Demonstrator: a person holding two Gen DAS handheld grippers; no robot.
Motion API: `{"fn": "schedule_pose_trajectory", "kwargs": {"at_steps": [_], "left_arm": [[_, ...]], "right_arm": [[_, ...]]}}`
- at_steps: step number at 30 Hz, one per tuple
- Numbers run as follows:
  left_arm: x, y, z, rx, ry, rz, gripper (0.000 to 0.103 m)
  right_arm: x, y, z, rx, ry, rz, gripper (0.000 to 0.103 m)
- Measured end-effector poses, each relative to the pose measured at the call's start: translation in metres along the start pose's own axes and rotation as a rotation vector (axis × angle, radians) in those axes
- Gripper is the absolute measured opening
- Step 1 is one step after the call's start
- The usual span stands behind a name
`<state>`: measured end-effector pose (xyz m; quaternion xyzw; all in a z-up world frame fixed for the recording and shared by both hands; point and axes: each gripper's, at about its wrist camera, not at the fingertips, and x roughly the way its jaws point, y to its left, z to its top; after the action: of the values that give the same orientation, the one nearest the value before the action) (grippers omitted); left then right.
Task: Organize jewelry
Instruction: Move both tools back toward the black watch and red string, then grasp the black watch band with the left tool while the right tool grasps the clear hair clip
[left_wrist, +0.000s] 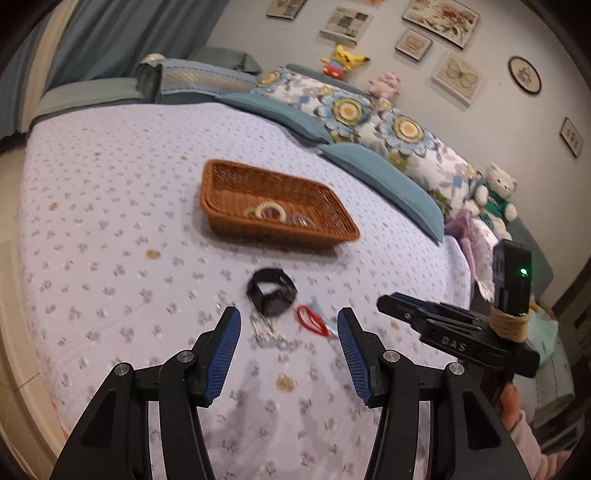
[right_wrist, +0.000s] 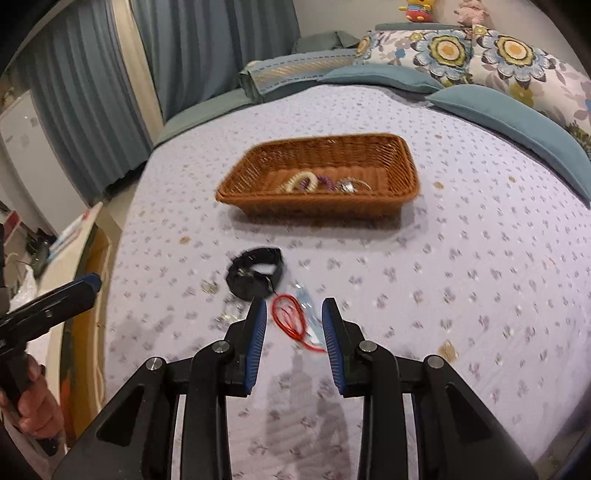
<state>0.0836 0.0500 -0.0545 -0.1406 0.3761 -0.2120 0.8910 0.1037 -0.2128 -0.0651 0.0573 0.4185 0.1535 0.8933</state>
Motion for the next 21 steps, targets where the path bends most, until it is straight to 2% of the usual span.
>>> {"fn": "schedule_pose_trajectory", "kwargs": {"at_steps": [5, 9, 13, 16, 21], "left_arm": [[0.011, -0.007, -0.007, 0.042, 0.038, -0.007, 0.056], [0.028, -0.012, -0.008, 0.118, 0.074, -0.003, 0.056], [0.056, -0.012, -0.001, 0.209, 0.117, -0.021, 0.056], [0.083, -0.012, 0.005, 0.285, 0.146, -0.004, 0.056], [0.117, -0.004, 0.017, 0.326, 0.181, -0.011, 0.055]], "right_arm": [[0.011, -0.009, -0.007, 0.015, 0.032, -0.001, 0.034], [0.026, -0.01, -0.008, 0.009, 0.047, -0.006, 0.034], [0.049, -0.013, -0.006, -0.005, 0.08, -0.012, 0.034], [0.068, -0.02, -0.006, -0.018, 0.105, -0.009, 0.034], [0.092, -0.022, -0.001, -0.054, 0.138, 0.005, 0.034]]}}
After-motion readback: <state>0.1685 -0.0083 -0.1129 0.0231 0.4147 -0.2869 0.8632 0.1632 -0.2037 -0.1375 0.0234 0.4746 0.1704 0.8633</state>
